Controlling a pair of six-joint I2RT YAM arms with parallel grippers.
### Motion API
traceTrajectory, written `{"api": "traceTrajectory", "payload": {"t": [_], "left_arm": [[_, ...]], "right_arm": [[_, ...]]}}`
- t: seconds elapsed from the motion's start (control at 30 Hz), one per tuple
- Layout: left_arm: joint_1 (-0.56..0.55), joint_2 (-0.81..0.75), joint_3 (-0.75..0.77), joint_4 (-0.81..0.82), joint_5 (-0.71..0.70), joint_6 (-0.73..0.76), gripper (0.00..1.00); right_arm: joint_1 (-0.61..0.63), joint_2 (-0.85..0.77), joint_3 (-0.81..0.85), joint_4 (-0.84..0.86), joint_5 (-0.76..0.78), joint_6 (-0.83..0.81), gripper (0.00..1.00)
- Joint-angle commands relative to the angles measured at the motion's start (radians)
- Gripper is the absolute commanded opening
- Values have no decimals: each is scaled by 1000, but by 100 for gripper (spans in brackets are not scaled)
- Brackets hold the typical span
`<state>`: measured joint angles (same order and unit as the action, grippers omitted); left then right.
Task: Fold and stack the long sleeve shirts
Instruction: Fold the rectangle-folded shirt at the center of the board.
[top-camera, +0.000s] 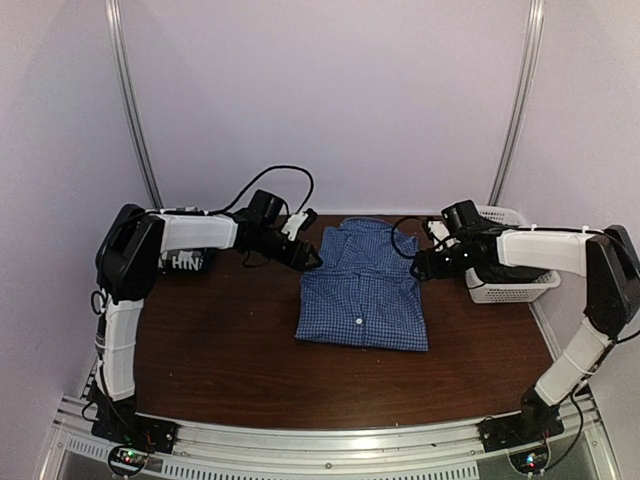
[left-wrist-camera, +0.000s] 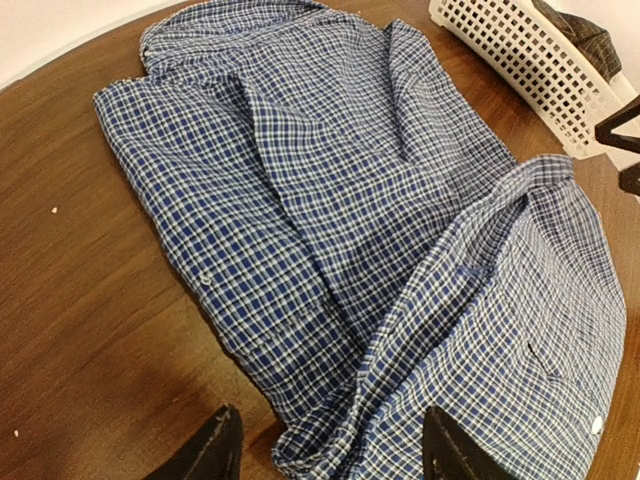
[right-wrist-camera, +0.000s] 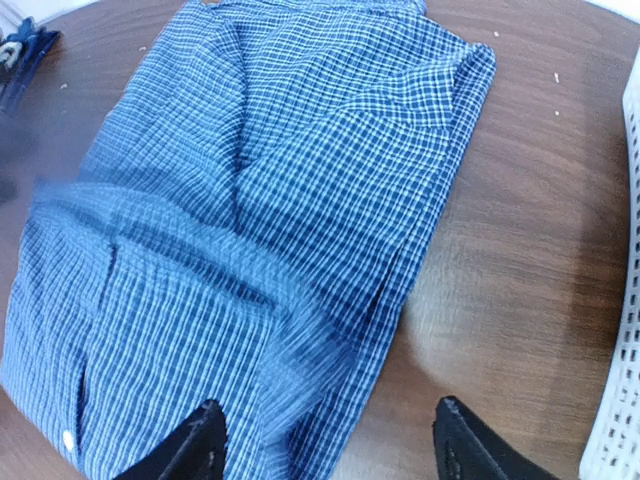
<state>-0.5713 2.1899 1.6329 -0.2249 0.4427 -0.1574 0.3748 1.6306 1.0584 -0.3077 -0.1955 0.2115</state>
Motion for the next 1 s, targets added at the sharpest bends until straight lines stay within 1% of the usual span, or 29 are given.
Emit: {"api": "traceTrajectory", "payload": {"t": [0.0,0.07,0.13,0.2,0.33,0.4,0.5,0.6,0.77,0.87,0.93,0.97], "left_arm": [[-2,-57,-61,118,12,-41,64],[-2,-99,-133,183,18,-70,68],[-2,-140,-221,255,25,-101,71],[-4,-178,-298,324,41,-132,72],[-15,-256,-451,480,76,-180,73],[-32,-291,-511,537,86,-191,73],[-70,-327,-576,591,78,-190,73],[-104,-330,-605,608,54,-177,72],[-135,-247,-587,611,63,-160,71],[-148,-190,-564,595,59,-164,68],[-158,-182,-574,594,41,-164,68],[-165,-184,-580,591,32,-161,68]], "right_arm": [[14,-128,-120,97,-53,50,77],[28,-141,-154,129,-64,71,83],[36,-133,-177,159,-66,82,83],[40,-107,-182,180,-69,86,80],[64,-57,-164,219,-83,79,70],[98,-41,-148,228,-83,69,68],[134,-22,-140,236,-73,59,68],[141,-7,-157,252,-64,58,68],[141,19,-198,288,-54,62,68],[141,55,-211,302,-53,69,68],[141,74,-228,305,-67,79,68],[141,82,-240,333,-77,87,68]]}}
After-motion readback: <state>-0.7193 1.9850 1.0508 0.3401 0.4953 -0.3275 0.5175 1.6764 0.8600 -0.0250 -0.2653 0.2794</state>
